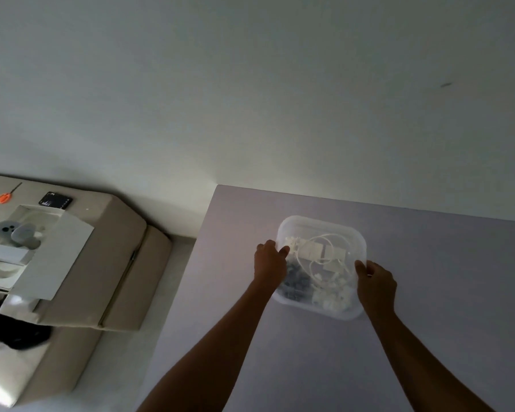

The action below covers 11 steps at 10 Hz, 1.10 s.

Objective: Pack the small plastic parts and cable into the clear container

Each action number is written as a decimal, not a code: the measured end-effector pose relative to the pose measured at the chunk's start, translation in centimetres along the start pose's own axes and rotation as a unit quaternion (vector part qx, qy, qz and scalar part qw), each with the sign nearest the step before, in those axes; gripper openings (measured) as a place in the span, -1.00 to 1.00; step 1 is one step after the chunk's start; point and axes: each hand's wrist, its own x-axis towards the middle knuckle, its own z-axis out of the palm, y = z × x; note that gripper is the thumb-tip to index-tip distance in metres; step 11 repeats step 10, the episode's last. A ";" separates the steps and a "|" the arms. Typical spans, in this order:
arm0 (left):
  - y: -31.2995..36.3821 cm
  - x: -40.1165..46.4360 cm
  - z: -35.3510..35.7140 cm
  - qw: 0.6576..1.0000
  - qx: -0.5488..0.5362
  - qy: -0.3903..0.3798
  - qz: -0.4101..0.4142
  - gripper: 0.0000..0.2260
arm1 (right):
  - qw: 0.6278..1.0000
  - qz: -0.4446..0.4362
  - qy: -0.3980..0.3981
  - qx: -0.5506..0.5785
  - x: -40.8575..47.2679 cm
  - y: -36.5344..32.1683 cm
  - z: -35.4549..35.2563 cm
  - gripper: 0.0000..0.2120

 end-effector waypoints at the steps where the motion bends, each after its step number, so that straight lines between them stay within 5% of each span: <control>1: 4.3 0.6 3.2 0.999 0.011 -0.033 0.034 -0.63 | 0.999 0.033 0.038 0.000 2.4 1.1 -3.4 -0.71; 5: 15.0 -0.8 16.5 0.984 0.038 -0.145 0.096 -0.65 | 0.986 0.082 0.126 -0.069 10.1 7.3 -15.5 -0.73; 8: 17.5 -2.2 18.1 0.974 0.080 -0.166 0.135 -0.59 | 0.990 0.092 0.075 -0.079 11.4 9.1 -18.3 -0.74; 11: 18.2 -3.5 15.2 0.965 0.096 -0.158 0.185 -0.50 | 0.993 0.068 0.002 -0.099 10.9 7.6 -19.2 -0.50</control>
